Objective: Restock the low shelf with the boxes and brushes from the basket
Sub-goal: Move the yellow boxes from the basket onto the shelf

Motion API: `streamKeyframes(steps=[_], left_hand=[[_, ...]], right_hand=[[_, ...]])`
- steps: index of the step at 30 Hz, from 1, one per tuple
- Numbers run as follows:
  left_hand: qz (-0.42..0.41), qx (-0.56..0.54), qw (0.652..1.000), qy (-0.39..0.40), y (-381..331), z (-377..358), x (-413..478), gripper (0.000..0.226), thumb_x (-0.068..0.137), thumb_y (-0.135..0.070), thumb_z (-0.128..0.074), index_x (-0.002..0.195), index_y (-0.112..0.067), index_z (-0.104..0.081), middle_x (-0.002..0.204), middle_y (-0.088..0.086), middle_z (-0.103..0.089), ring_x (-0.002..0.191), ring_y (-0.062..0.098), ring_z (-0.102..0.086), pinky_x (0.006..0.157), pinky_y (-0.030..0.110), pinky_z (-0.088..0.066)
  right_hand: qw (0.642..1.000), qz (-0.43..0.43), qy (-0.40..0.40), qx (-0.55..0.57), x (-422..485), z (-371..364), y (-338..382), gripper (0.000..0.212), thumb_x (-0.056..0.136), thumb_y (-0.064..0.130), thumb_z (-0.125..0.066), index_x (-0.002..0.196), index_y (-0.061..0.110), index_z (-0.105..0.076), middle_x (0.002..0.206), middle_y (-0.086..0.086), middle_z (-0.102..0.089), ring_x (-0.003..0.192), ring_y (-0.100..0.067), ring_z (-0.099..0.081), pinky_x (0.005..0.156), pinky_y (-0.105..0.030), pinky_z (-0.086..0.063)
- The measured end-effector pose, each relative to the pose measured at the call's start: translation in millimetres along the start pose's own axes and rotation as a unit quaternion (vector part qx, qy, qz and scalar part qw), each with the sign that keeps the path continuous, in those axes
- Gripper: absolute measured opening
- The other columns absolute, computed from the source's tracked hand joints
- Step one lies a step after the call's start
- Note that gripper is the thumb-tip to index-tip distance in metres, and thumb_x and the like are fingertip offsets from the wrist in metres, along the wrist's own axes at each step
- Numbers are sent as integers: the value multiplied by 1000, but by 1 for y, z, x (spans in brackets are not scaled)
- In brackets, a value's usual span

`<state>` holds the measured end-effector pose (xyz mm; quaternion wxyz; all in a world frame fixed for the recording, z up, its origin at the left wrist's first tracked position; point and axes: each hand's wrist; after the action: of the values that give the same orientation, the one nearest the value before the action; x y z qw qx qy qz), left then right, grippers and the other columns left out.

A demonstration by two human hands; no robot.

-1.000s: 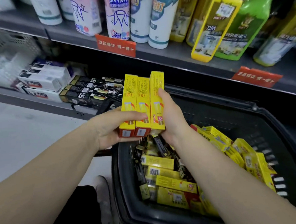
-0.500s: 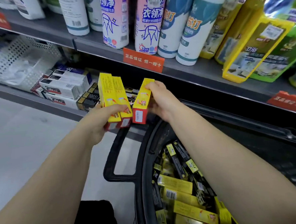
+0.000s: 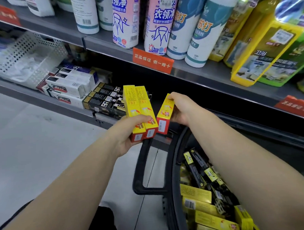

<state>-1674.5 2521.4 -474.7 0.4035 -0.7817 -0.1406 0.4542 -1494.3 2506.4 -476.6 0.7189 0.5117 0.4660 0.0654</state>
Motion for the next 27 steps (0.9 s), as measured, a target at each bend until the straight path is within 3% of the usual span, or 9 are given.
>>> streamKeyframes(steps=[4, 6, 8, 11, 13, 15, 18, 23, 27], left_hand=[[35, -40, 998, 45, 18, -22, -5, 28, 80, -19, -69, 107, -15, -62, 82, 2, -75, 68, 14, -70, 62, 27, -59], [60, -58, 995, 53, 22, -26, -4, 23, 78, -18, -71, 100, -16, -62, 75, 2, -75, 65, 14, -71, 64, 30, -60], [68, -51, 996, 23, 17, -21, 4, 25, 76, -18, -73, 99, -15, -62, 75, 3, -74, 67, 16, -70, 64, 31, -60], [26, 0, 998, -60, 0, 3, 26, 35, 74, -19, -75, 105, -15, -59, 87, 5, -71, 72, 17, -67, 59, 27, -58], [-1, 37, 994, -100, -7, 23, 41, 47, 73, -17, -76, 115, -14, -54, 98, 9, -70, 76, 19, -68, 59, 27, -58], [0, 63, 991, -119, -8, 39, 56, 54, 72, -17, -77, 120, -14, -51, 101, 11, -69, 78, 21, -68, 63, 28, -57], [18, 97, 989, -114, -6, 47, 76, 59, 68, -19, -80, 120, -14, -52, 100, 11, -69, 79, 23, -70, 67, 31, -57], [25, 115, 989, -84, -7, 44, 99, 58, 67, -16, -81, 119, -15, -54, 98, 10, -71, 74, 23, -72, 61, 28, -57], [26, 124, 987, -98, -8, 44, 114, 60, 69, -16, -80, 121, -14, -51, 105, 11, -68, 87, 26, -70, 77, 36, -58]], right_hand=[[997, -24, -71, 28, 15, 22, -1, 16, 87, 10, -40, 73, 16, -46, 62, -3, -45, 50, -16, -49, 52, -23, -50], [993, -25, -88, 71, 24, 31, -1, 15, 86, 9, -40, 93, 13, -52, 76, -7, -57, 59, -19, -57, 49, -29, -53], [989, -16, -116, 92, 39, 37, 0, 31, 89, 10, -43, 120, 15, -41, 95, -12, -61, 71, -23, -63, 51, -36, -54], [989, -15, -146, 5, 59, 35, 0, 29, 91, 14, -48, 119, 14, -40, 95, -11, -57, 78, -23, -60, 66, -41, -54], [989, -26, -132, -68, 74, 31, -3, 6, 90, 14, -53, 94, 9, -54, 86, -9, -57, 73, -21, -59, 79, -41, -54], [982, -29, -124, -138, 91, 30, -9, 11, 88, 11, -60, 78, 8, -56, 76, -8, -57, 64, -20, -58, 79, -38, -54], [970, -31, -82, -228, 118, 33, -22, 22, 84, 18, -68, 101, 7, -63, 81, -7, -61, 70, -17, -60, 81, -37, -52], [953, -77, -3, -294, 150, 37, -47, 51, 82, 30, -70, 120, 2, -51, 126, -13, -55, 107, -24, -58, 76, -33, -53], [939, -100, 50, -324, 157, 41, -63, 59, 72, 41, -77, 119, 15, -50, 119, -7, -52, 83, -16, -65, 68, -26, -57]])
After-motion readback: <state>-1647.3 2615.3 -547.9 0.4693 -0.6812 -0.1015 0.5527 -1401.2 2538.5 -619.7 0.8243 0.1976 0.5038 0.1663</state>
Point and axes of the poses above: each hand's wrist, its own x-axis towards the middle knuckle, its own z-axis out of the back of the hand, y = z × x
